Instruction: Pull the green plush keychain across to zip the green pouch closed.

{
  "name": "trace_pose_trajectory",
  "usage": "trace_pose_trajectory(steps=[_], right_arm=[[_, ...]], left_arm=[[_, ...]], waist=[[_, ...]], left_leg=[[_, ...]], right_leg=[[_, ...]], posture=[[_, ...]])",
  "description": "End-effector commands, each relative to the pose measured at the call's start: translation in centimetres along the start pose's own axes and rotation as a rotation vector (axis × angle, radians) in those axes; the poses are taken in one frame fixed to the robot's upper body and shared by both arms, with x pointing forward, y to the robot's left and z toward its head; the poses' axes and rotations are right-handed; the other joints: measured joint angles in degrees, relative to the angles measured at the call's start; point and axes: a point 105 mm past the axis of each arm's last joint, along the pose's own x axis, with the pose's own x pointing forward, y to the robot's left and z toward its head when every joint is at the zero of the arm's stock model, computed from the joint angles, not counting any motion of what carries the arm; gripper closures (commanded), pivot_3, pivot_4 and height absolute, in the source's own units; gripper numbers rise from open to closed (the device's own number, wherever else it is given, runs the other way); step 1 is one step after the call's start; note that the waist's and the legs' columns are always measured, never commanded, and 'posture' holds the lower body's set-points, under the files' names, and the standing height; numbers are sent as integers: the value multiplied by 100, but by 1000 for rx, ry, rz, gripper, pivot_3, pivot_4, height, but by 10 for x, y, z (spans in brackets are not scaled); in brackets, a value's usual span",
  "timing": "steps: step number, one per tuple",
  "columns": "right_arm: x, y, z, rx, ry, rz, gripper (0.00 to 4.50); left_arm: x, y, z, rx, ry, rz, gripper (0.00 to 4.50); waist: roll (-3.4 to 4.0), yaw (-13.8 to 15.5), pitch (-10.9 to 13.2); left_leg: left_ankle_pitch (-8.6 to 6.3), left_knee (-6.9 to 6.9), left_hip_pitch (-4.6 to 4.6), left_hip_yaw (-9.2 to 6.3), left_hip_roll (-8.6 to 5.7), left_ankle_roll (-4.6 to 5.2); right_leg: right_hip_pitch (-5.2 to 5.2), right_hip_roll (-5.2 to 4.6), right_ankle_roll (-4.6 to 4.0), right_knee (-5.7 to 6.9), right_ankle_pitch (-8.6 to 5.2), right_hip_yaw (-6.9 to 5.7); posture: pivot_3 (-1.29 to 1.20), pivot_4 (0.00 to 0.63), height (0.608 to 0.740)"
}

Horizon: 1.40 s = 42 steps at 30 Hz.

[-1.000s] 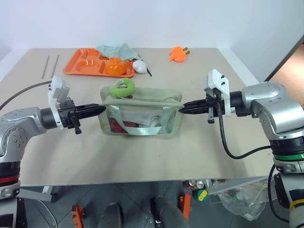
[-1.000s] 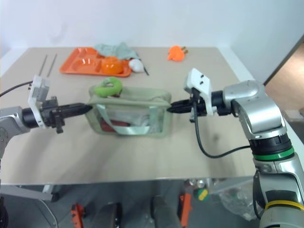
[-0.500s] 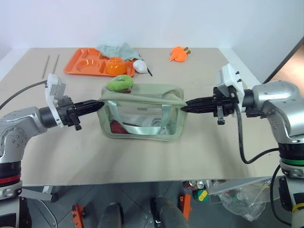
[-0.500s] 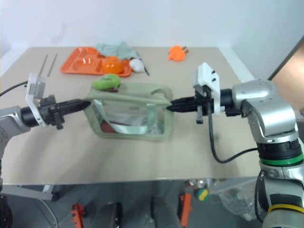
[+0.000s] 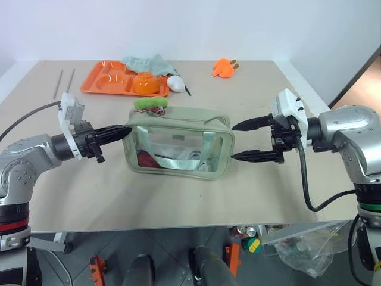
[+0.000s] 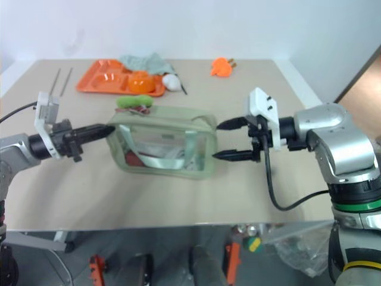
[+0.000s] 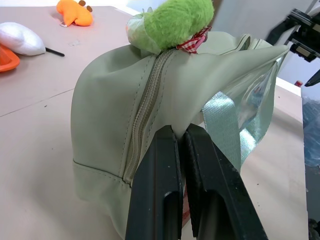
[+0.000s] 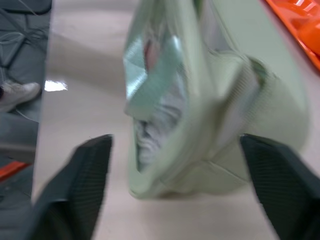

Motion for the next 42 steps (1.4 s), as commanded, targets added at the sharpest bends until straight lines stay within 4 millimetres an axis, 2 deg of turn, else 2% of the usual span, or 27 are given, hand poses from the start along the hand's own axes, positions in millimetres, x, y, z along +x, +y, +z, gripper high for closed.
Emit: trace_pose_trajectory(steps=[1, 4, 7, 13, 17, 21, 31, 37, 42], right_arm=[[-29, -36, 43, -134, -135, -213, 47], [-28, -64, 76, -127, -278, -349, 47], [-6, -74, 100, -152, -332, -370, 47], [54, -49, 109, -241, -308, -216, 47], [78, -38, 115, -273, -315, -155, 47], [93, -34, 122, -274, -333, -127, 47], [126, -17, 128, -255, -347, -40, 47], [146, -19, 109, -229, -286, -56, 47], [149, -21, 103, -225, -266, -60, 47]], left_arm=[[-1, -7, 15, 57, -40, -15, 4500], [-1, -6, 15, 57, -41, -12, 4500], [1, -6, 14, 59, -43, -14, 4500], [6, -6, 15, 68, -47, -24, 4500], [7, -7, 14, 70, -50, -27, 4500], [6, -7, 14, 70, -50, -29, 4500], [9, -11, 8, 71, -28, -47, 4500], [11, -14, 3, 74, -13, -60, 4500], [10, -14, 2, 71, -14, -59, 4500]], waist=[[3, -2, 1], [3, -31, 1], [2, -33, 1], [1, -1, 0], [1, 3, 0], [1, 5, 0], [1, 3, 0], [0, 6, 0], [1, 5, 0]], left_leg=[[0, 0, 0, 3, -1, 0], [0, -1, 7, 3, 2, 0], [1, -3, 8, -1, 6, 0], [0, -6, -14, -8, 6, 0], [0, -6, -16, -7, 4, -1], [0, -5, -16, -10, 4, -1], [0, -5, -15, -14, 6, -1], [0, -4, -14, -15, 5, -1], [1, -4, -14, -15, 5, -1]], right_leg=[[-1, 0, 1, 0, 2, 3], [0, 4, -3, 1, 6, 3], [0, 12, -6, 2, 8, 3], [-8, 7, -4, 2, 0, -2], [-9, 3, -1, -1, -1, -3], [-9, 2, -2, 0, 0, -8], [-8, 5, -5, 2, 1, -11], [-6, 4, -5, 2, 1, -12], [-6, 4, -5, 2, 1, -13]], posture=[[0, 150, 740], [0, 150, 740], [0, 150, 740], [0, 150, 740], [0, 150, 740], [0, 150, 740], [0, 150, 740], [0, 150, 740], [0, 150, 740]])
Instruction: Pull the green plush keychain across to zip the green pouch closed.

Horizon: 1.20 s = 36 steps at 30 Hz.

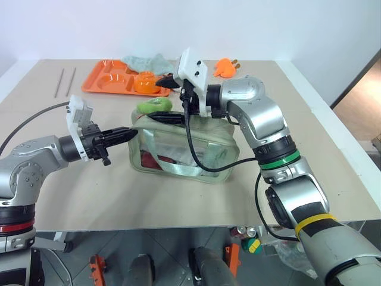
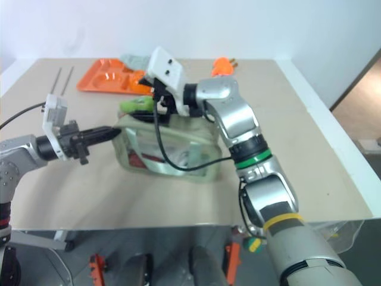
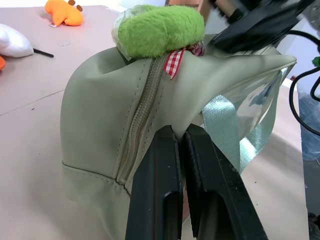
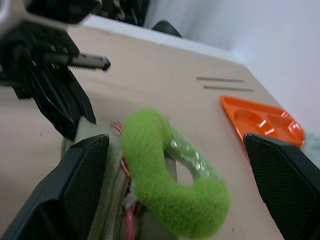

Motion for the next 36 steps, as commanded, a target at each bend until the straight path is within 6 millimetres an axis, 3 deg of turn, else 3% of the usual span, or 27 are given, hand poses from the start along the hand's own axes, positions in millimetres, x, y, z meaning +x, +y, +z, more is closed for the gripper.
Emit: trace_pose_trajectory(steps=[1, 6, 20, 27, 32, 36], right_arm=[[0, -2, 9, -42, -23, -11, 47], [-1, 0, 9, -51, -21, 3, 47], [-8, 18, 7, -63, -24, 126, 4454], [-12, 22, 7, -75, -18, 154, 4454], [-22, 0, 6, -74, 11, 59, 4454], [-50, -20, 10, -119, 40, 9, 4454]], left_arm=[[1, -7, 6, 48, -21, -23, 4500], [1, -7, 6, 46, -23, -21, 4500], [0, -5, 6, 45, -37, -8, 4500], [-1, -3, 5, 41, -40, -1, 4500], [-1, -4, 4, 38, -42, 1, 4500], [-1, -3, 3, 33, -39, 0, 4500]], waist=[[0, -1, 0], [0, -1, 0], [0, 0, 0], [0, 0, 0], [0, 0, 0], [0, 24, 0]], left_leg=[[0, -1, 0, 0, 0, 0], [0, -1, 0, -1, 0, 0], [0, -1, 1, -2, 0, 0], [0, -1, 1, -2, 0, 0], [0, 0, 0, -2, 0, 0], [0, 1, 0, -2, -4, 0]], right_leg=[[0, 0, 0, 0, 0, 0], [0, 0, 0, 0, 0, 0], [0, 0, 0, 0, 0, -2], [1, 0, 0, 0, -1, -2], [1, -1, 0, 0, -1, -2], [2, -5, 1, -1, -1, -2]], posture=[[0, 150, 740], [0, 150, 740], [0, 150, 740], [0, 150, 740], [0, 150, 740], [0, 150, 740]])
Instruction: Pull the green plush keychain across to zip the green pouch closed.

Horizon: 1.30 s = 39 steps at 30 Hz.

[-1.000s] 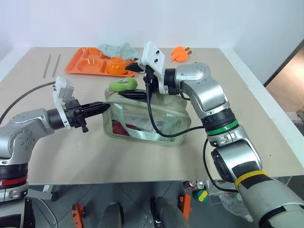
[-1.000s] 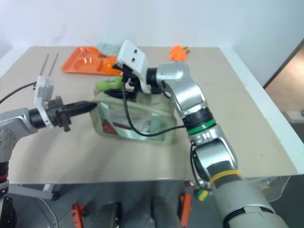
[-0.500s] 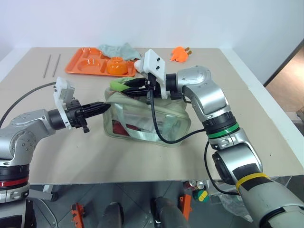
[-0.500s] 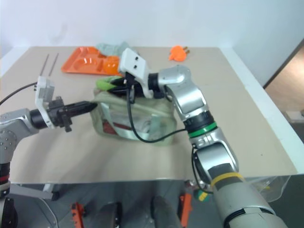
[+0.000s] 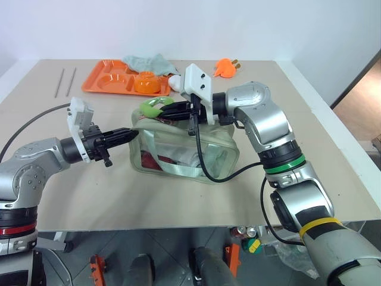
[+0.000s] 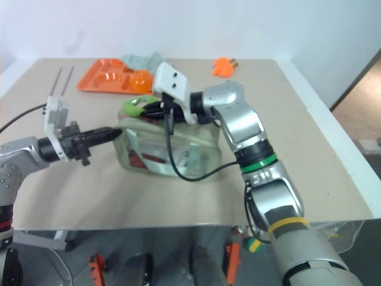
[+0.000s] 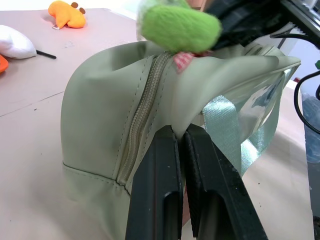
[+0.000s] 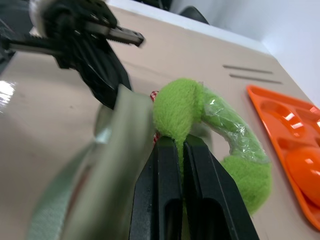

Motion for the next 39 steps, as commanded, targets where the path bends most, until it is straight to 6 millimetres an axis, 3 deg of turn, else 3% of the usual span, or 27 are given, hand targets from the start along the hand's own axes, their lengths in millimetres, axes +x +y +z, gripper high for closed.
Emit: trace_pose_trajectory(steps=[1, 6, 10, 14, 21, 24, 32, 36, 39], right_arm=[[-40, -25, 20, -99, -6, -87, 4454], [-83, -29, 19, -174, 76, -102, 4454], [-103, -28, 13, -204, 134, -109, 4454], [-141, -15, -17, -311, 376, -97, 4454], [-183, -4, -65, -418, 756, -105, 4454], [-184, 0, -67, -429, 782, -106, 4454], [-149, 24, -67, -400, 665, -27, 4454], [-128, 55, -98, -351, 682, 93, 4454], [-122, 65, -121, -315, 717, 131, 4454]], left_arm=[[-1, -2, 7, 28, -26, -11, 4500], [1, -1, 6, 24, -28, -18, 4500], [2, -1, 6, 23, -28, -22, 4500], [3, -2, 5, 19, -25, -28, 4500], [-1, -4, 3, 14, -17, -26, 4500], [-1, -4, 3, 13, -14, -25, 4500], [-1, -4, 5, 14, -15, -23, 4500], [-1, -6, 4, 9, -13, -19, 4500], [-2, -7, 4, 7, -11, -15, 4500]], waist=[[0, 26, 0], [1, 57, 1], [1, 84, 0], [1, 141, 1], [2, 120, 1], [2, 120, 1], [2, 121, 1], [-1, 120, 0], [0, 117, 0]], left_leg=[[0, 0, -1, 0, -2, 0], [0, -5, -1, 2, -4, 0], [-1, -7, 2, 3, -3, 1], [-1, -6, 4, 3, -3, 1], [-1, -5, 13, 23, -10, 1], [0, -3, 20, 27, -9, -1], [1, -1, 19, 31, -9, -3], [1, -2, 21, 28, -5, -2], [1, 0, 21, 26, -6, -2]], right_leg=[[0, -2, 1, -1, -1, -1], [1, -4, 4, -8, -4, 0], [0, -3, 2, -8, -6, 0], [2, -3, 1, -7, -6, 0], [2, -13, 7, -9, -10, 14], [4, -11, -10, -7, -14, 16], [5, -12, -8, -8, -13, 21], [5, -7, 3, -6, -5, 20], [6, -7, -1, -5, -8, 18]], posture=[[0, 150, 740], [0, 150, 740], [0, 150, 740], [0, 150, 740], [0, 150, 740], [0, 150, 740], [0, 150, 740], [0, 150, 740], [0, 150, 740]])
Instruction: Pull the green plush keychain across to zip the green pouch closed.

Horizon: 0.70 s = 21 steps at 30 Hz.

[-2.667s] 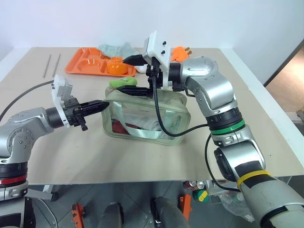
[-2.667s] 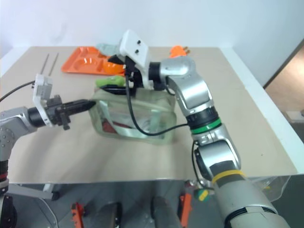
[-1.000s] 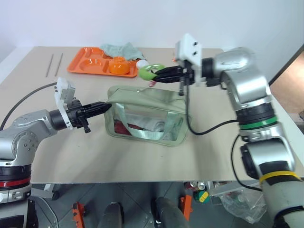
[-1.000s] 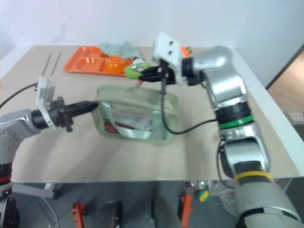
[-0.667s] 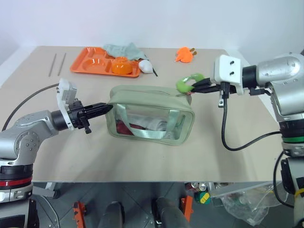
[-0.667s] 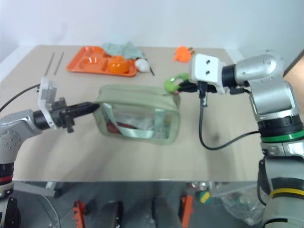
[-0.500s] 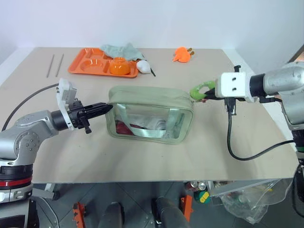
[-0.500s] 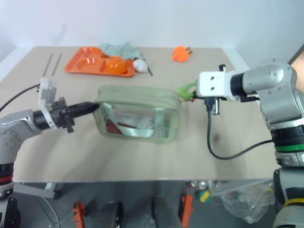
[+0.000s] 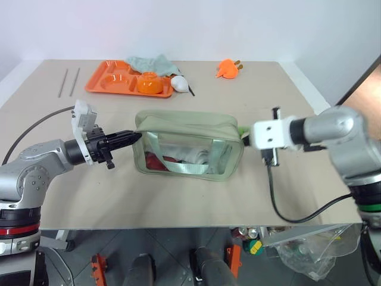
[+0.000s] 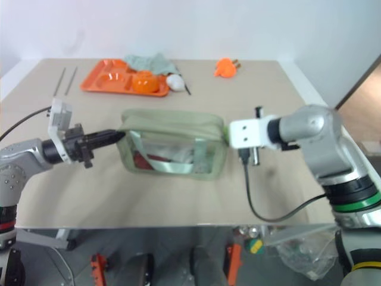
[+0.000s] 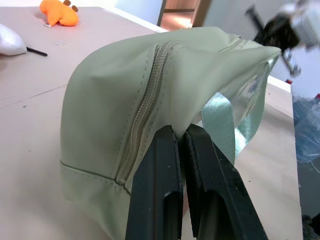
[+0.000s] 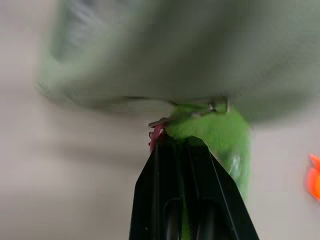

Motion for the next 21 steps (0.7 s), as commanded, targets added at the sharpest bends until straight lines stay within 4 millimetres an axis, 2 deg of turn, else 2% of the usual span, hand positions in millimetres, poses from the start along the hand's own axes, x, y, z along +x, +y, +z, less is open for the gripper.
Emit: trace_pose_trajectory(steps=[1, 6, 13, 17, 21], right_arm=[[18, 13, -6, 3, 18, 50, 4454], [33, 14, -11, 28, 19, 51, 4454], [30, 7, -8, 67, -25, 30, 4454], [15, -4, 1, 155, -123, -6, 4454], [-17, -28, 9, 271, -264, -102, 4454]], left_arm=[[-7, -1, 9, 29, -12, 23, 4500], [-8, -2, 9, 26, -14, 27, 4500], [-10, -3, 9, 17, -13, 40, 4500], [-11, -2, 8, 8, -12, 47, 4500], [-11, -2, 8, 7, -13, 49, 4500]], waist=[[-1, -24, -1], [-16, -68, -10], [-23, -72, -14], [-22, -72, -14], [-21, -70, -12]], left_leg=[[0, 0, 1, 4, 0, 0], [1, 0, 48, 11, 7, 0], [4, 0, 52, 18, 6, -2], [4, -4, 51, 18, 7, -2], [4, -9, 44, 18, 6, -1]], right_leg=[[0, 0, -1, 0, 0, 3], [31, 6, -22, 1, -1, 6], [36, 5, -23, 1, -1, 12], [33, 6, -22, 1, -1, 13], [26, 5, -20, 1, -1, 14]], posture=[[0, 150, 740], [0, 150, 740], [0, 150, 740], [0, 150, 740], [0, 150, 740]])
